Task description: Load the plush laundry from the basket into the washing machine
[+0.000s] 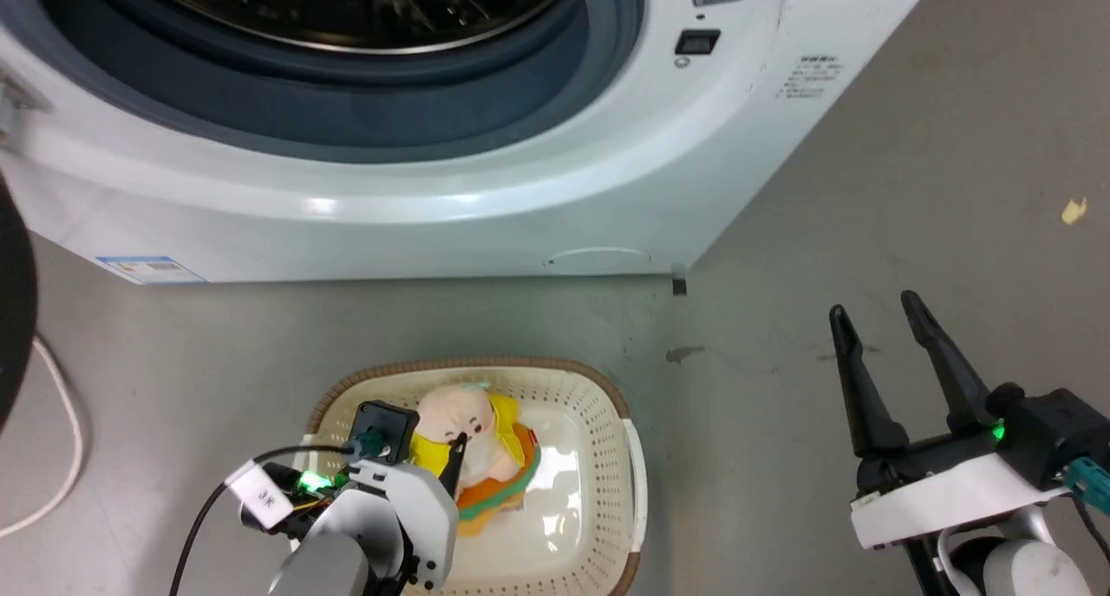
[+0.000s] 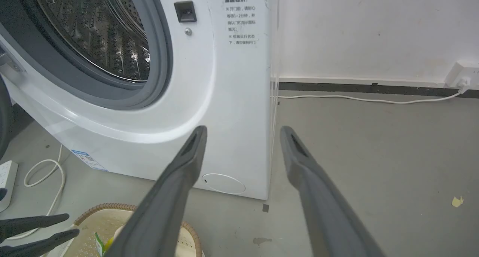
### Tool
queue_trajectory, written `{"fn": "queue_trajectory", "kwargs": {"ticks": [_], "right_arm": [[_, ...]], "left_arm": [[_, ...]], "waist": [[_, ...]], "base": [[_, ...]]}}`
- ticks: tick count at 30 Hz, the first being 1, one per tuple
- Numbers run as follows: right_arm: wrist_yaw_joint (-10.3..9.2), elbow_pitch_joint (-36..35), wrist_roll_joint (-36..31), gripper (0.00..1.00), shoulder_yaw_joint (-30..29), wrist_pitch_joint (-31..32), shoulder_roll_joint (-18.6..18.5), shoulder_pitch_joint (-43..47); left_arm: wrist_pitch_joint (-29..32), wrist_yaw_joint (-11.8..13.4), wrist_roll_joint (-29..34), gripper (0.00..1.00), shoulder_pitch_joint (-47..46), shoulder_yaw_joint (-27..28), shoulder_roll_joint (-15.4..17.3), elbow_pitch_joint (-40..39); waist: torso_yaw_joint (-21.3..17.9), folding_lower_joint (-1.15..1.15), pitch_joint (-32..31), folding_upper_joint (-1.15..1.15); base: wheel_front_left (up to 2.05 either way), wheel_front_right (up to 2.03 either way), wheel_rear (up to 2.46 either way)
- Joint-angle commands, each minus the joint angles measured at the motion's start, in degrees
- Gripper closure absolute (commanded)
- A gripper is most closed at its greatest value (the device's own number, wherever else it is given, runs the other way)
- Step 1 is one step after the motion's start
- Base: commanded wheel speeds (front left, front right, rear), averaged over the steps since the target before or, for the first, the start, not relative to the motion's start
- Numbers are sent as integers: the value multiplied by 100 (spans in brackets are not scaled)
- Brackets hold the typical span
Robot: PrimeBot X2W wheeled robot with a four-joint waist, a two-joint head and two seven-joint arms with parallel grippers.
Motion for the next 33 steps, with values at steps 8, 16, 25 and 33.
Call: {"fn": "queue_trajectory", "kwargs": {"ticks": [8, 16, 25, 33], "right_arm": [[-3, -140, 195, 0, 19, -138, 0, -230], [-3, -268, 318, 0, 77, -233, 0, -356], [-4, -391, 443, 0, 114, -340, 1, -470], [-4, -512, 584, 0, 169, -436, 1, -560]], "left_arm": [[454, -75, -530, 0, -578, -500, 360, 422], [528, -125, -824, 0, -1073, -752, 637, 985], [626, -125, -969, 0, -1657, -1159, 744, 1631], [657, 304, -1297, 0, -2122, -1267, 783, 2248]], "waist": [[-198, 0, 534, 0], [-370, 0, 1024, 0], [-459, 0, 1531, 0], [-586, 0, 1916, 0]], "base": [[0, 0, 0], [0, 0, 0], [0, 0, 0], [0, 0, 0]]}}
